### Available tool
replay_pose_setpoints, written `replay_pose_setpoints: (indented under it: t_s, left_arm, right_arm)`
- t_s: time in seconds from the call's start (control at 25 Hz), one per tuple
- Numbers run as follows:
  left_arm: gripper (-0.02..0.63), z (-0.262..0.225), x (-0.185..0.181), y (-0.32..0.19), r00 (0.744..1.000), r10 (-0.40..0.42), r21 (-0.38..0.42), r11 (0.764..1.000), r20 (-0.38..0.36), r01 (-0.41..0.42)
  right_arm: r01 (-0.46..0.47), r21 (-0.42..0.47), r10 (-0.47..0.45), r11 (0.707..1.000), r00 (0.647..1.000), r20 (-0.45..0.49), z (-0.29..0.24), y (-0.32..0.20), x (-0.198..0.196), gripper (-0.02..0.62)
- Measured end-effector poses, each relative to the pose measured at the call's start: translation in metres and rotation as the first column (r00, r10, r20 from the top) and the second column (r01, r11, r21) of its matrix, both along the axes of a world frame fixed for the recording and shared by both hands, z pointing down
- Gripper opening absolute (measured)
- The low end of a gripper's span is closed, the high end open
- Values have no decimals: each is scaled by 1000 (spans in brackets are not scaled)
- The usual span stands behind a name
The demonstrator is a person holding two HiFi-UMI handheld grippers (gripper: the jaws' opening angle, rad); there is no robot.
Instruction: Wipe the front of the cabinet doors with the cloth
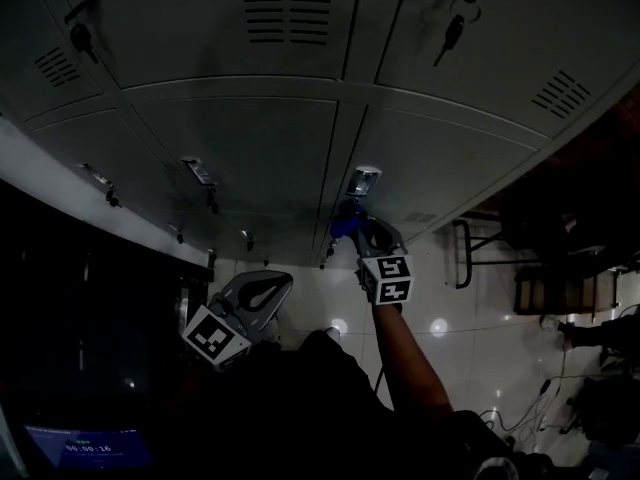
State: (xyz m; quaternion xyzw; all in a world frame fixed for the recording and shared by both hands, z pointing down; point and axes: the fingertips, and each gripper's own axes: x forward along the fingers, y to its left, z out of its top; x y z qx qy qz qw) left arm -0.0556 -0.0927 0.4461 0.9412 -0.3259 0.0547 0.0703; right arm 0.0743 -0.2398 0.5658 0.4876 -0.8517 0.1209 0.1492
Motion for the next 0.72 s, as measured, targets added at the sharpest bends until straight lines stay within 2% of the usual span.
replay_pose_setpoints:
  t_s: [0.44, 0.56, 0.72]
  left_arm:
    - [2, 12, 58, -3, 998, 56, -18, 998, -3, -56]
    - [1, 23, 65, -1, 998, 55, -17, 998, 21, -54]
    - [0, 14, 81, 4, 999, 54, -2, 999, -6, -54]
  right_arm:
    - [-142, 18, 142, 990, 990, -15, 3, -3, 106, 70]
    - [-185, 23, 185, 982, 983, -15, 3, -3, 133, 70]
    - [-219, 32, 220, 975, 975, -25, 1, -3, 164, 71]
